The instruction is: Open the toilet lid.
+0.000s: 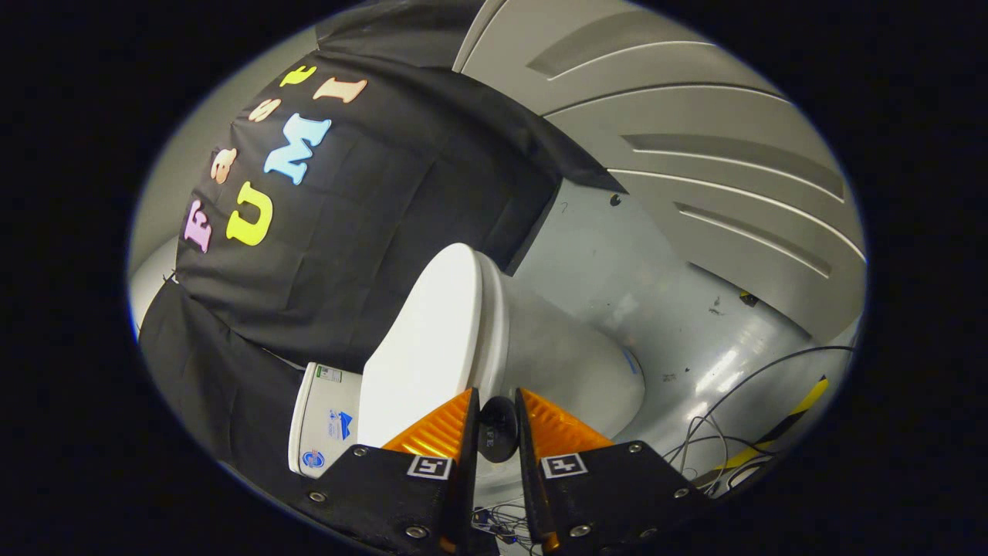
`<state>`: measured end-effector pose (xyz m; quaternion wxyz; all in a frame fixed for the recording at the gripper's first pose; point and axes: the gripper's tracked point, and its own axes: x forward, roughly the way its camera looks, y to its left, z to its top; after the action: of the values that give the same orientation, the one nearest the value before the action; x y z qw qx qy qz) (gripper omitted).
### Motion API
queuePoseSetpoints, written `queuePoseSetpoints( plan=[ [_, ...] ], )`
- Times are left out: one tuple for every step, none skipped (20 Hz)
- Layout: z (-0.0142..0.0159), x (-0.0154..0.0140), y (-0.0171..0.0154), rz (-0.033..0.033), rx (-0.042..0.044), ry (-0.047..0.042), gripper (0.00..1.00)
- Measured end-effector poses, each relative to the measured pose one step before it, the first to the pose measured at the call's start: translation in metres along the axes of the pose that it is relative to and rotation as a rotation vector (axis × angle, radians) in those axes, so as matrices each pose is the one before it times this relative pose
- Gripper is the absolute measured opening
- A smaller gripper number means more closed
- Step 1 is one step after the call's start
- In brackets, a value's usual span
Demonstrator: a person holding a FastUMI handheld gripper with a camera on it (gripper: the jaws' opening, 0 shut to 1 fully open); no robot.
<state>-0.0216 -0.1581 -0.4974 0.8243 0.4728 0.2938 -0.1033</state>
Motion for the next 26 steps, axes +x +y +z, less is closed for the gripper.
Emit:
queuePoseSetpoints(
  plan=[
    [0.00077, 0.00159, 0.00208, 0.00625, -0.00818, -0.00882, 0.26],
    [0.00247, -0.00263, 0.00275, 0.00718, -0.00398, -0.01016, 0.2],
    [0.00264, -0.00077, 0.00294, 0.00694, -0.00235, -0.0127, 0.17],
    [0.00009, -0.00041, 0.00344, 0.00026, -0.00398, -0.0063, 0.1],
    [0.00124, -0.00051, 0.00134, -0.01091, -0.00698, -0.00481, 0.07],
    [-0.0006, -0.001, 0.00111, -0.01658, -0.01574, -0.00184, 0.03],
    [0.00173, -0.00012, 0.00235, -0.01985, -0.0234, -0.00699, 0.03],
    [-0.00009, -0.00223, 0.00361, -0.01323, -0.02259, -0.00114, 0.03],
    [0.00273, -0.00176, 0.00284, -0.01475, -0.0206, -0.00647, 0.03],
    [0.00082, -0.0023, 0.00348, -0.00856, -0.02219, -0.00425, 0.0],
    [0.00264, -0.00213, 0.00287, -0.01003, -0.01632, -0.00277, 0.0],
    [0.00155, 0.00029, 0.00276, -0.01465, -0.02289, -0.00124, 0.0],
    [0.00432, -0.0013, 0.00269, -0.01654, -0.00774, -0.00936, 0.0],
    [0.00257, -0.00302, 0.00352, -0.01317, -0.00222, -0.01008, 0.0],
    [0.00382, -0.00349, 0.00529, -0.01267, -0.00824, -0.0129, 0.0],
    [0.00369, -0.00458, 0.00738, -0.01144, -0.01318, -0.01658, 0.0],
    [0.00439, -0.00448, 0.00684, -0.00746, -0.01531, -0.0128, 0.0],
    [0.00631, -0.00667, 0.00969, -0.00214, -0.02168, -0.02058, 0.0],
    [0.00773, -0.00494, 0.00976, 0.00091, -0.01499, -0.0177, 0.0],
    [0.00596, -0.00653, 0.00953, 0.0036, -0.00949, -0.01636, 0.0],
    [0.00668, -0.00508, 0.00946, 0.00465, -0.00954, -0.0149, 0.0],
    [0.00574, -0.00536, 0.00904, 0.00635, -0.00593, -0.01887, 0.0],
    [0.00852, -0.00401, 0.01128, 0.00544, -0.00386, -0.02115, 0.0],
    [0.00558, -0.0042, 0.00891, 0.00338, -0.00698, -0.01807, 0.0],
    [0.00493, -0.00266, 0.00855, 0.00165, -0.01397, -0.01484, 0.0],
    [0.00387, -0.00214, 0.00745, -0.00248, -0.03468, -0.01192, 0.0]
  ],
)
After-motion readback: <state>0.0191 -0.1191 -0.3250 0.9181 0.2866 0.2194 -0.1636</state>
